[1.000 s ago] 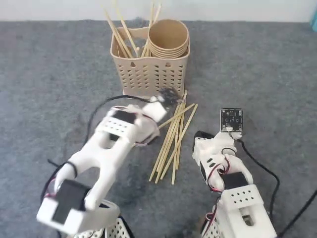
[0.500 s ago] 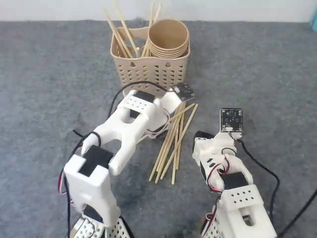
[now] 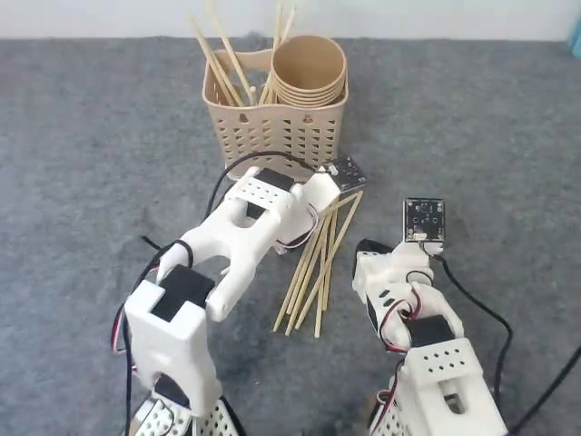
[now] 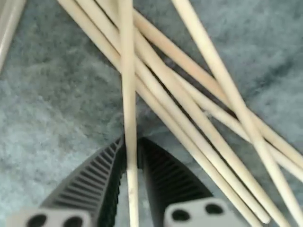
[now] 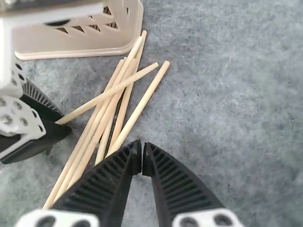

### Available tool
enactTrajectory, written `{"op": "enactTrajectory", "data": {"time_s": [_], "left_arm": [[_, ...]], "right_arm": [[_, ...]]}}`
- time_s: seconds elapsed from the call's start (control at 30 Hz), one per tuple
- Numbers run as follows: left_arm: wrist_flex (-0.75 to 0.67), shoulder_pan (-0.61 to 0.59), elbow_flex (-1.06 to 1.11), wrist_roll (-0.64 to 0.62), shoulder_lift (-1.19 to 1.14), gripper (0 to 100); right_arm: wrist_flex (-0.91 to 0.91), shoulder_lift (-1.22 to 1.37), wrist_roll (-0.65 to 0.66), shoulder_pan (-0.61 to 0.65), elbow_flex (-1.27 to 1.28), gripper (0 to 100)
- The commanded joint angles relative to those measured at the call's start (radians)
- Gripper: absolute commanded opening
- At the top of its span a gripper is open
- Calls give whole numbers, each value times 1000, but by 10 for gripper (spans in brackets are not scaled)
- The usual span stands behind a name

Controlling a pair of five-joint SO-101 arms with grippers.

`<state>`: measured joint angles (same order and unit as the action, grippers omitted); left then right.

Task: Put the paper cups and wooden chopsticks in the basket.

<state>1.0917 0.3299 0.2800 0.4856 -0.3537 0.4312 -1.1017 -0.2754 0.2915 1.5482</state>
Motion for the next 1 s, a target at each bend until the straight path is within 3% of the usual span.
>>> {"op": "enactTrajectory", "data": {"time_s": [0.0,0.27,0.7,0.97], "left_arm": [[-32,-9,117,5,132,13],[-382,-37,521,-2,497,13],[-499,-37,636,-3,601,13],[-721,-37,789,-55,687,13]], "right_arm": [[8,-22,-61,27,-12,26],[147,-21,-109,104,-77,26],[150,-19,-144,104,-138,26],[151,88,-144,102,-267,26]]}}
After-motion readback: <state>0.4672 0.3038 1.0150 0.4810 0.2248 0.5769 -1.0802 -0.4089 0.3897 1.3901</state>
